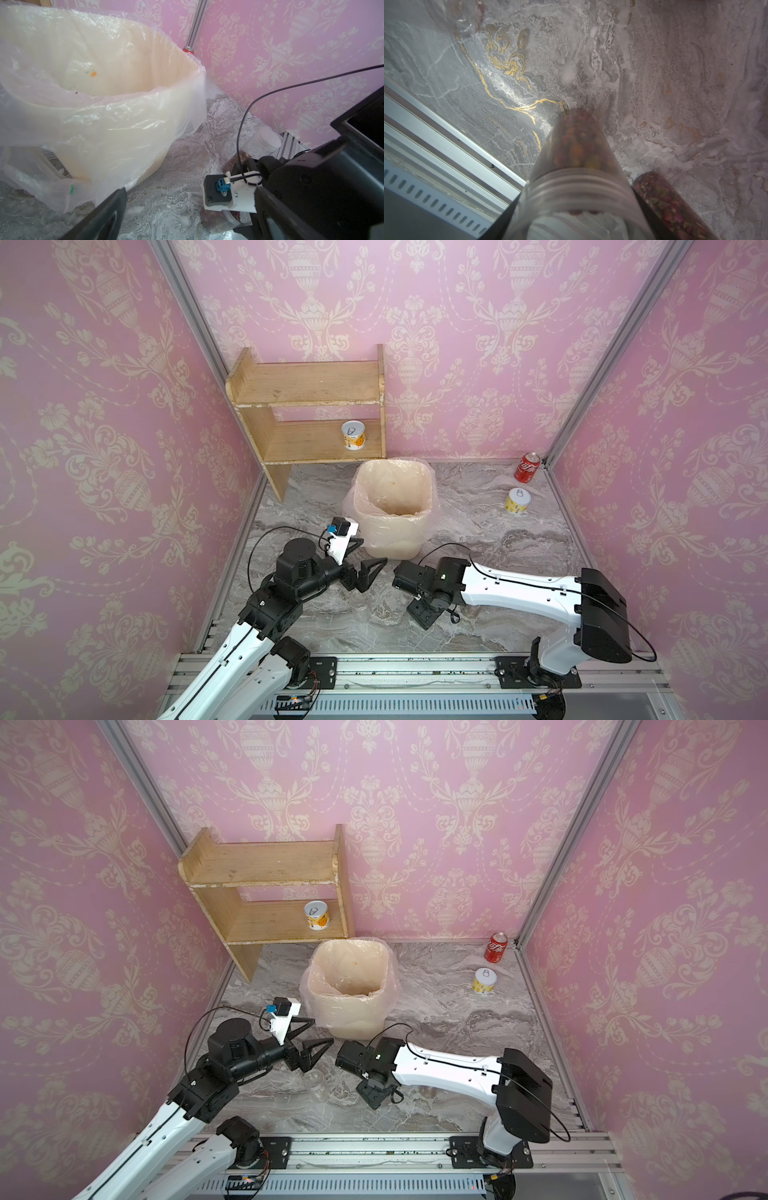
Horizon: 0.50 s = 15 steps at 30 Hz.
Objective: Empty the moldy dried flower tea in the jars
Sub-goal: Pick up the jar from the center of the board.
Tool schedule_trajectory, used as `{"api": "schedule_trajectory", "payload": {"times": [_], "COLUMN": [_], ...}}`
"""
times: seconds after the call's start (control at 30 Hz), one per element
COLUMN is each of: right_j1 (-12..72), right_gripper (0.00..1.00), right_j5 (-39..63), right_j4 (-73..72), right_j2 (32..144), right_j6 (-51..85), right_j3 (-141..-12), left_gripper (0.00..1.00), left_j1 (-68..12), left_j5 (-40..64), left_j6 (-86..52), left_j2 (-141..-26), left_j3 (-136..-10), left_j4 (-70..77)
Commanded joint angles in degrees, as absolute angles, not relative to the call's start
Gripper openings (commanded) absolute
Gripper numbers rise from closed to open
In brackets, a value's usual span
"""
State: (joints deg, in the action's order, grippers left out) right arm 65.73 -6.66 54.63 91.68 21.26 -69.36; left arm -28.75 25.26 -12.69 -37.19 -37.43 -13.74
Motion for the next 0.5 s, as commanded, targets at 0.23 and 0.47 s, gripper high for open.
{"api": "schedule_trajectory", "payload": {"times": [0.23, 0.47], "right_j1": [64.79, 59.00], "right_gripper": [0.58, 0.52], "right_j5": [-6.32, -0.08], "right_j4": [57.55, 60.03], "right_j2": [87.29, 77.61], "right_j6": [21.68, 19.19], "right_j3": [-71.40, -75.97], "left_gripper": [0.99, 0.99], "left_j1": [-29.27, -30.75], "left_j5": [26.74, 29.62], "left_j6": [-11.37, -8.79], "left_j2": [-36.37, -36.71], "left_j3": [-37.15, -37.13], "left_j4": [-12.28, -9.63]}}
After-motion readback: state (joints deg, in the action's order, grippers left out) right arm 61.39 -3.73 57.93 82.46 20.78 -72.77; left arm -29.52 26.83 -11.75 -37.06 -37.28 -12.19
